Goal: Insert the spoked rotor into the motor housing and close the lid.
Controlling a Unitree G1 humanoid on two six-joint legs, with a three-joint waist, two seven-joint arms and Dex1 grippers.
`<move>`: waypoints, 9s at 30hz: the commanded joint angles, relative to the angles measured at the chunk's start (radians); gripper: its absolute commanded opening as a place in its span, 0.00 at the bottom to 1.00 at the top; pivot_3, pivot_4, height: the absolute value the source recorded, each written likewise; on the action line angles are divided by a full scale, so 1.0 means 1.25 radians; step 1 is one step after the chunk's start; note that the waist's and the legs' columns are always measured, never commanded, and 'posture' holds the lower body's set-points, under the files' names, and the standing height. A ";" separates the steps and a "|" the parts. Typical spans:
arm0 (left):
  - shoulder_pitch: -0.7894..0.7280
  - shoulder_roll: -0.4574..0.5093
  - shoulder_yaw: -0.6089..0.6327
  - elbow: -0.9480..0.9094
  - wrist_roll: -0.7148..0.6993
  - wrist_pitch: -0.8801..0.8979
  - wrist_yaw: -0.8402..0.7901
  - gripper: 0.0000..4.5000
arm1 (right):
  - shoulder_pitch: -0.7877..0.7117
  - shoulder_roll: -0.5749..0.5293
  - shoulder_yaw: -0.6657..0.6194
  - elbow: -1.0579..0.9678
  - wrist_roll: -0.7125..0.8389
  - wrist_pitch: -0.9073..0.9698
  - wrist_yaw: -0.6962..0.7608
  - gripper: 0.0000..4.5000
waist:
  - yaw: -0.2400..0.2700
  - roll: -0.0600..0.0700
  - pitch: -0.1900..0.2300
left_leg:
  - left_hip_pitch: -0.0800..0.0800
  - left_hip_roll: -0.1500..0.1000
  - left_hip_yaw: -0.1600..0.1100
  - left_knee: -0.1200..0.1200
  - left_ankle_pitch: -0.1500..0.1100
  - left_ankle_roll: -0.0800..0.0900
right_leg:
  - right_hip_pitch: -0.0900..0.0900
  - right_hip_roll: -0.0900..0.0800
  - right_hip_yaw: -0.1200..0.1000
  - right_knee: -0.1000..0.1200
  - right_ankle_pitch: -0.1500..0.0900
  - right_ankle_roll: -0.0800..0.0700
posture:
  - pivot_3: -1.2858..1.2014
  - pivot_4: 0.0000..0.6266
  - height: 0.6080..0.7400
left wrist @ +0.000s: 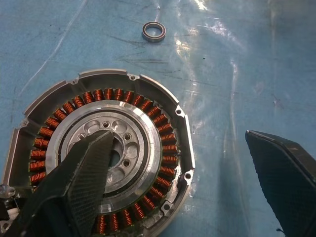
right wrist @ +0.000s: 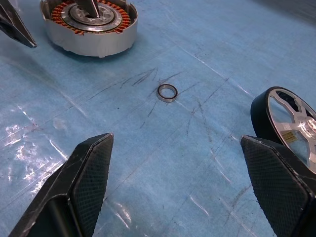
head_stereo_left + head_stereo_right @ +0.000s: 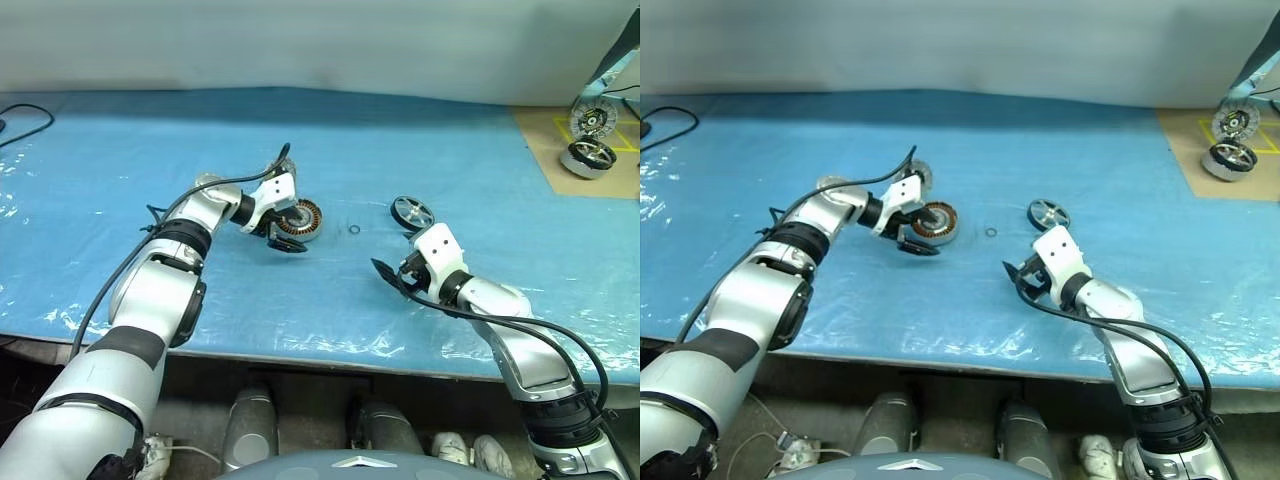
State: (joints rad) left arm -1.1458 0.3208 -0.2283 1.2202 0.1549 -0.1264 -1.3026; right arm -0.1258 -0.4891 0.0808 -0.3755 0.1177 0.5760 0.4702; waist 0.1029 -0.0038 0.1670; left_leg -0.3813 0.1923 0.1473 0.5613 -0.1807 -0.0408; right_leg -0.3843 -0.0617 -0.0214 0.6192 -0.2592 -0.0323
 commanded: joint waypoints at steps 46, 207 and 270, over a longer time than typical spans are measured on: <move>-0.036 0.004 0.044 0.024 0.020 -0.055 0.028 1.00 | 0.033 -0.007 -0.021 -0.067 -0.003 0.007 -0.031 0.96 | 0.000 -0.002 0.003 | 0.002 -0.003 0.000 -0.009 0.002 0.003 | 0.004 -0.005 -0.003 -0.009 0.001 0.001 | 0.52 0.24 1.00; 0.732 0.155 0.208 -0.935 -0.578 0.259 0.034 0.77 | -0.139 0.130 -0.001 0.209 0.036 -0.079 0.088 0.15 | -0.028 0.001 0.002 | 0.000 -0.001 0.003 0.000 0.004 0.007 | -0.002 -0.007 -0.001 0.003 -0.002 -0.003 | 0.52 0.24 1.00; 0.787 0.116 0.211 -0.774 -0.449 0.045 0.056 0.77 | -0.385 0.145 0.222 0.484 -0.017 -0.203 0.401 0.15 | -0.027 0.001 0.002 | -0.002 0.000 0.003 0.001 0.004 0.009 | -0.003 -0.007 -0.001 0.004 -0.002 -0.004 | 0.52 0.24 1.00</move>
State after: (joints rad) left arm -0.1671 0.4559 0.0297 0.2657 -0.4038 -0.0482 -1.2223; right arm -0.5974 -0.3032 0.3666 0.2315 0.1024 0.3363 0.9654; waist 0.0689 -0.0030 0.1699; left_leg -0.3836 0.1923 0.1515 0.5629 -0.1750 -0.0299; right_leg -0.3877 -0.0705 -0.0232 0.6238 -0.2611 -0.0370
